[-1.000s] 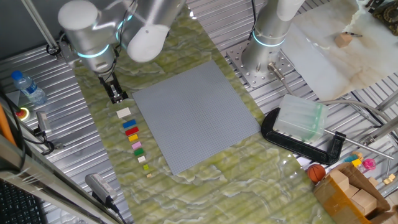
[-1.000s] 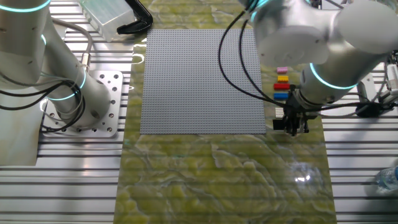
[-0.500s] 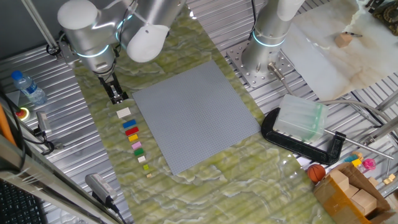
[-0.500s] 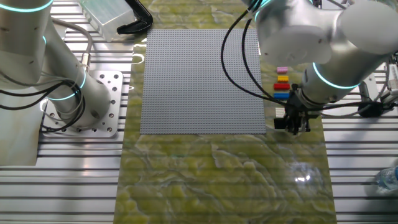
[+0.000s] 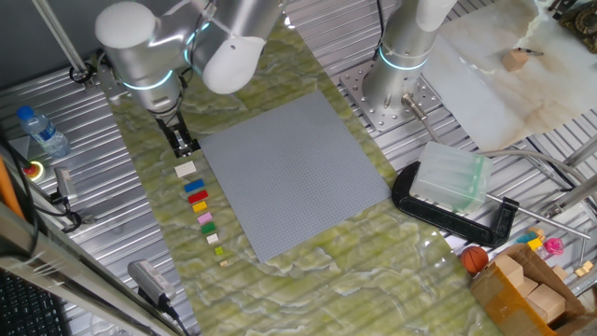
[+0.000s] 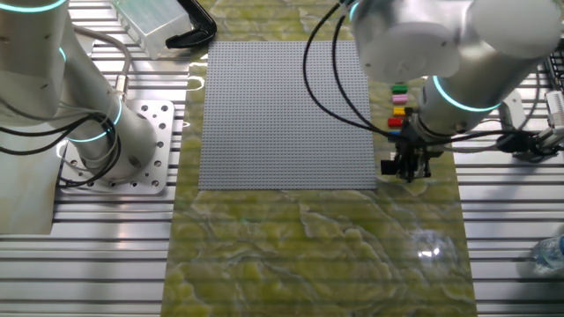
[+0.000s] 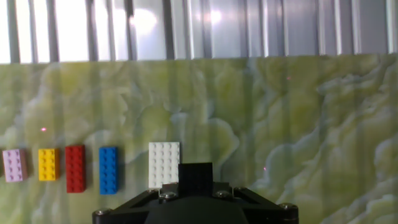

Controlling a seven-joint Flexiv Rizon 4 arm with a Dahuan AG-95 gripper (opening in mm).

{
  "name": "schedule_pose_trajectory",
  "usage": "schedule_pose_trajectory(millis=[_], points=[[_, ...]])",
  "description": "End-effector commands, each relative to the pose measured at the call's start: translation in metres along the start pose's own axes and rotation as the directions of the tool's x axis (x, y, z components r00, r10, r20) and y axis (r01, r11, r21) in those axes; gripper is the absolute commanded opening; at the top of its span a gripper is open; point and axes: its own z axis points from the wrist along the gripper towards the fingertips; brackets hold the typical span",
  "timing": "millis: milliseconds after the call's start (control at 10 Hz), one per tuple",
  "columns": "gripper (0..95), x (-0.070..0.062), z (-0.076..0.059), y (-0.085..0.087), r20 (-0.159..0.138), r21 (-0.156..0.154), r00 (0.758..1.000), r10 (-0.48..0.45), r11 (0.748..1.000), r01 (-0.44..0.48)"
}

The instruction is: Build with small Lego blocks

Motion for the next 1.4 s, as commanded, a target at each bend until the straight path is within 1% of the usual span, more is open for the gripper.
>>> schedule_pose_trajectory(millis=[100, 300, 400, 600, 800, 900, 1000, 1200, 1400], points=[[0.0, 0.008, 0.0, 0.001, 0.003, -0.005, 1.0, 0.006, 1.0, -0.006], [0.0, 0.017, -0.008, 0.006, -0.001, -0.019, 1.0, 0.017, 1.0, -0.017], [0.0, 0.02, -0.009, 0.009, 0.0, -0.024, 1.0, 0.015, 1.0, -0.015], [0.0, 0.025, -0.006, 0.013, 0.001, -0.031, 1.0, 0.021, 0.999, -0.021], [0.0, 0.034, 0.002, 0.016, 0.006, -0.037, 1.0, 0.02, 0.999, -0.02], [0.0, 0.037, 0.002, 0.017, 0.007, -0.041, 1.0, 0.015, 0.999, -0.015], [0.0, 0.042, 0.001, 0.017, 0.005, -0.059, 1.0, 0.017, 0.998, -0.016], [0.0, 0.042, 0.0, 0.017, 0.001, -0.079, 1.0, 0.017, 0.997, -0.017], [0.0, 0.043, 0.001, 0.016, -0.003, -0.078, 1.0, 0.022, 0.997, -0.022]])
